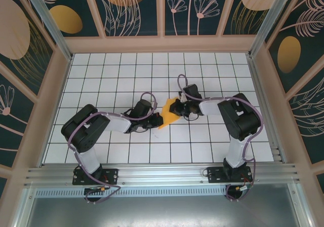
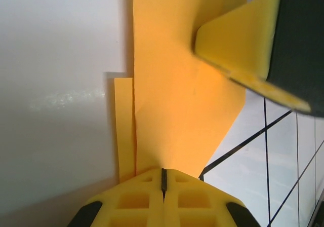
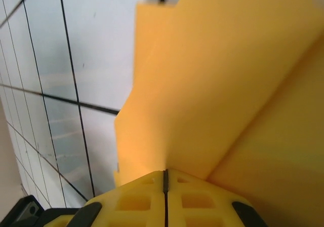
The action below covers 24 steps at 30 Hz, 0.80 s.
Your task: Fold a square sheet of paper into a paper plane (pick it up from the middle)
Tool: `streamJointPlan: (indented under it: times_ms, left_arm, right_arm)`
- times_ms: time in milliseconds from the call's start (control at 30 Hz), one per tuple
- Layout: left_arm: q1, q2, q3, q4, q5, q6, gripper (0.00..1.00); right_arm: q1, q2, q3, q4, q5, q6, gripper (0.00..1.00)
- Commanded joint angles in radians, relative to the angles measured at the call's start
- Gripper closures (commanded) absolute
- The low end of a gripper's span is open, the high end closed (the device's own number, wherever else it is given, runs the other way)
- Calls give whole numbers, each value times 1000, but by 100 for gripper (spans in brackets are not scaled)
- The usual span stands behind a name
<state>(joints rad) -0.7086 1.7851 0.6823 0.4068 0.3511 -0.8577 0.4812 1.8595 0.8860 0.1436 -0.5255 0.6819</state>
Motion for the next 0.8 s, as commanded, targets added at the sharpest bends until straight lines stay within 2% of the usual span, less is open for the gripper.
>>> streamJointPlan:
  times_ms: [0, 400, 767]
  left_arm:
    - [2, 42, -62, -129, -32, 14, 98]
    - [2, 51, -59, -148, -27, 29, 98]
    - [1, 51, -57, -140, -22, 23, 98]
  right_arm:
    - [-38, 27, 29, 18, -36, -32, 91]
    - [-152, 105, 111, 9, -68, -39, 91]
    - [-170, 136, 202, -109, 1, -68, 90]
